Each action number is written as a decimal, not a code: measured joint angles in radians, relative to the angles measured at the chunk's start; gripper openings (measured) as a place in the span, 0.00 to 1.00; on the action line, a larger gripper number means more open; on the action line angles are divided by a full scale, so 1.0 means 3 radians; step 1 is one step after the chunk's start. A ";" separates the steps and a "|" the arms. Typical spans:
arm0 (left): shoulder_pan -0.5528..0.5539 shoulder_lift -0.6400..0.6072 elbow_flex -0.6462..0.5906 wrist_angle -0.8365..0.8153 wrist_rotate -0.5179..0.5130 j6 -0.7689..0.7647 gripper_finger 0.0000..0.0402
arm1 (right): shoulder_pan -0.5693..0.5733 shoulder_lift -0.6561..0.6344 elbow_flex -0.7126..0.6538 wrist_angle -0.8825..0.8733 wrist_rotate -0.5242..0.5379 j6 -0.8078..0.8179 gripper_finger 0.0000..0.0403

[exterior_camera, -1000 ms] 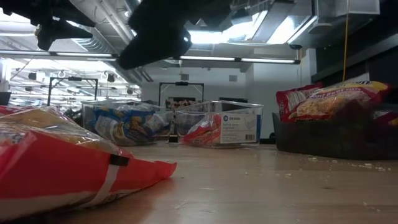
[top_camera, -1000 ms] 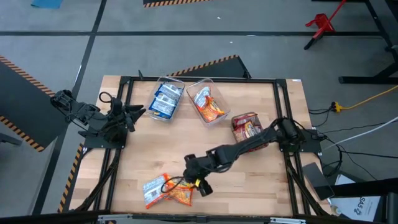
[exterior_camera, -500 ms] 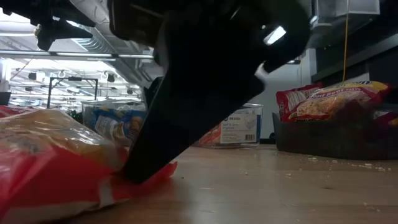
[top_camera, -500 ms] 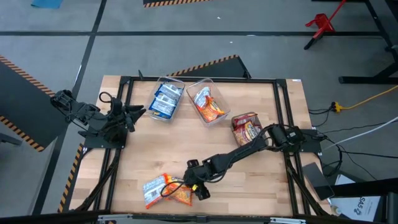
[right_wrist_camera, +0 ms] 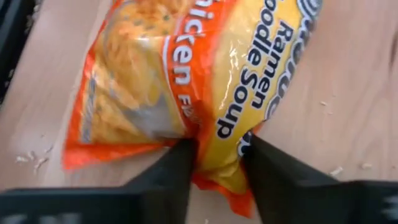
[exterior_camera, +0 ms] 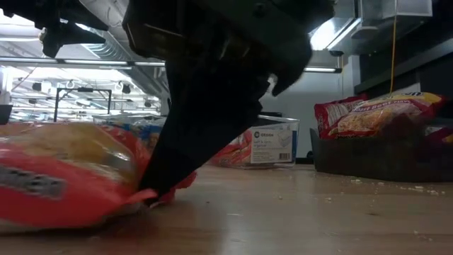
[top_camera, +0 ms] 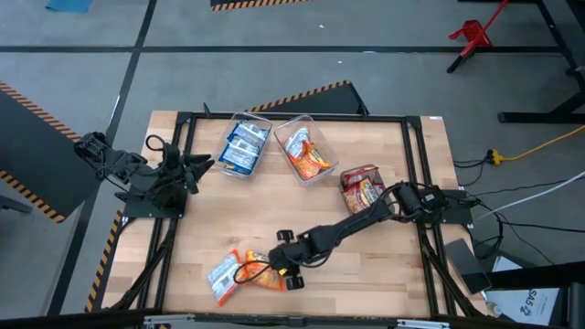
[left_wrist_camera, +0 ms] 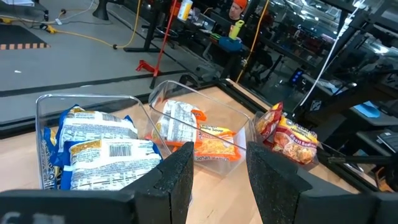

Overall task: Sort Maruchan noodles
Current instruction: Put the orange noodle pack into the right transparent bin

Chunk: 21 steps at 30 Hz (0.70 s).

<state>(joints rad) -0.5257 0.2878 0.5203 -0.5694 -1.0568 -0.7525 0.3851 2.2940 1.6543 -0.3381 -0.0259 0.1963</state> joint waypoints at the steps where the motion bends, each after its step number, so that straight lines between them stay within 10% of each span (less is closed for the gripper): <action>1: 0.0000 -0.0001 0.0000 0.0000 -0.0009 0.0000 0.35 | -0.0001 0.0000 0.0000 -0.0003 -0.0002 0.0037 0.28; 6: -0.0001 -0.0001 -0.0001 0.0000 -0.0022 0.0000 0.35 | -0.0006 -0.0020 0.0000 -0.0016 -0.0021 0.0282 0.04; 21: -0.0001 0.0000 0.0000 0.0001 -0.0023 0.0000 0.35 | -0.0317 -0.0615 -0.0009 -0.0419 0.0128 0.0675 0.01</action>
<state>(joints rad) -0.5259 0.2878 0.5202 -0.5690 -1.0637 -0.7525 0.2900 2.1096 1.6515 -0.4637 0.0126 0.3990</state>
